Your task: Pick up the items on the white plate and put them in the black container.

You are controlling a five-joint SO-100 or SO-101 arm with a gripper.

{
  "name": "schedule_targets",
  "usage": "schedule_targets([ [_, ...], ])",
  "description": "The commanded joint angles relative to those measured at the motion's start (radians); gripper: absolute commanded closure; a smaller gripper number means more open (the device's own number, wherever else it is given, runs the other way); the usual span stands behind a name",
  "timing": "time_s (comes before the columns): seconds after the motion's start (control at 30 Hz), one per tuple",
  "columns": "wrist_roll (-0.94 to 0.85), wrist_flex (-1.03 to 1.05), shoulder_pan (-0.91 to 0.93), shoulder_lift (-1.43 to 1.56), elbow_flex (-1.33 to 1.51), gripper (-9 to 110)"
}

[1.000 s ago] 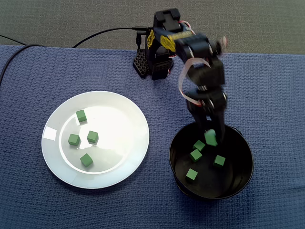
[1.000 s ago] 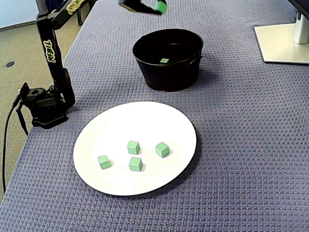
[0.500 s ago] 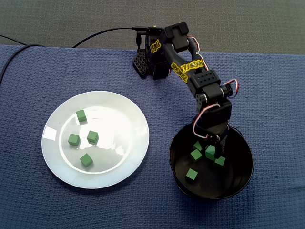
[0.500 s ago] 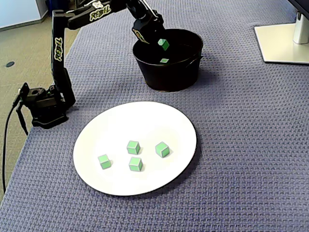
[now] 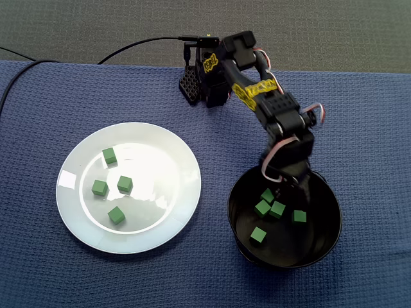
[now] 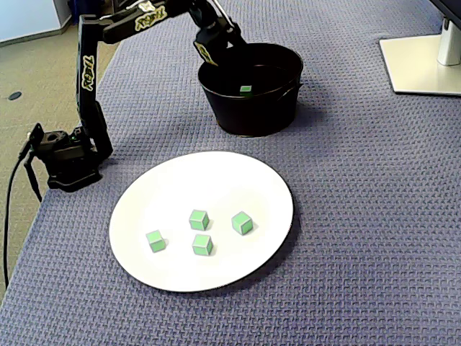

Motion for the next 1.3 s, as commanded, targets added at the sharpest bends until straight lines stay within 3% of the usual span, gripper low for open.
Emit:
schedule_targets([
  [0.0, 0.038, 0.124, 0.144, 0.198, -0.133, 82],
  [0.23, -0.051, 0.407, 0.606, 0.460, -0.299, 81],
  [0.4, -0.227, 0.357, 0.980, 0.569, -0.021, 80],
  [0.57, -0.434, 0.244, 1.197, 0.555, 0.250, 79],
  [0.83, -0.612, -0.043, 1.351, 0.453, 0.491, 79],
  [1.27, -0.718, -0.291, 1.378, 0.342, 0.678, 77],
])
